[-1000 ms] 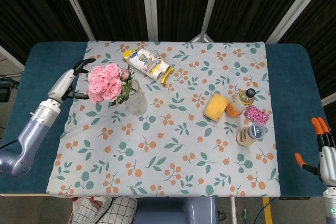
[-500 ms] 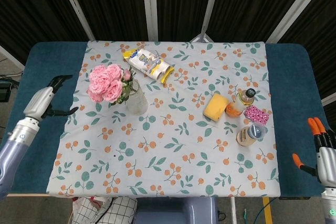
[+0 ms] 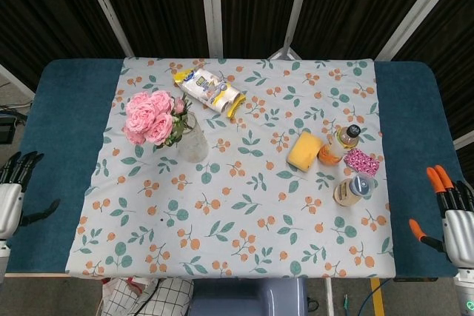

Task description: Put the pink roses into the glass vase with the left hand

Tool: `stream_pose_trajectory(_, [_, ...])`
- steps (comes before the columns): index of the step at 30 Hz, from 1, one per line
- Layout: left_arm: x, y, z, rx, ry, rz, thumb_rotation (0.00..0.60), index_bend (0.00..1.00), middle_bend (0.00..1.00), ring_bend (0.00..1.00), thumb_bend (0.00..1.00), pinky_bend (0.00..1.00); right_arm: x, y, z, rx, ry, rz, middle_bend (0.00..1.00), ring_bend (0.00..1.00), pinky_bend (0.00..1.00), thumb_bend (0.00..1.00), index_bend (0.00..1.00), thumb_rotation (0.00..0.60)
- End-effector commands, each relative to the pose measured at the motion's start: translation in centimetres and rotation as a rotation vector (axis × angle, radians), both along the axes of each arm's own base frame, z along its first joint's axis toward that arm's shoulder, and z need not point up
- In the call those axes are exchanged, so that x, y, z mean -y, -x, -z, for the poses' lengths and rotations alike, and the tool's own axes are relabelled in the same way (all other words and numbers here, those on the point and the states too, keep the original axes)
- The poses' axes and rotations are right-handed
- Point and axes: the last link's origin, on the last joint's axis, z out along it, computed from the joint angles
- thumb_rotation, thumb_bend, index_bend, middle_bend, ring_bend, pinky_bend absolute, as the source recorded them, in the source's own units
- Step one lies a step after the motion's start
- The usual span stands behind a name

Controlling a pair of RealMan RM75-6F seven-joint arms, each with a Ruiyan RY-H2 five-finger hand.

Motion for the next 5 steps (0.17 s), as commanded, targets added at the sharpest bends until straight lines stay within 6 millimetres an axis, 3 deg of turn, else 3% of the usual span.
stream_pose_trajectory(1, [1.05, -0.08, -0.2, -0.025, 0.005, -0.006, 0.6, 0.14, 0.09, 0.0, 0.34, 0.12, -0.15, -0.27, -0.1, -0.006, -0.007, -0.013, 0.04, 0.11, 0.07, 0.32, 0.02, 0.6])
stream_pose_trajectory(5, [1.37, -0.26, -0.16, -0.025, 0.024, 0.001, 0.6, 0.14, 0.09, 0.0, 0.34, 0.12, -0.12, -0.48, -0.21, -0.035, -0.02, -0.026, 0.04, 0.11, 0.07, 0.32, 0.02, 0.6])
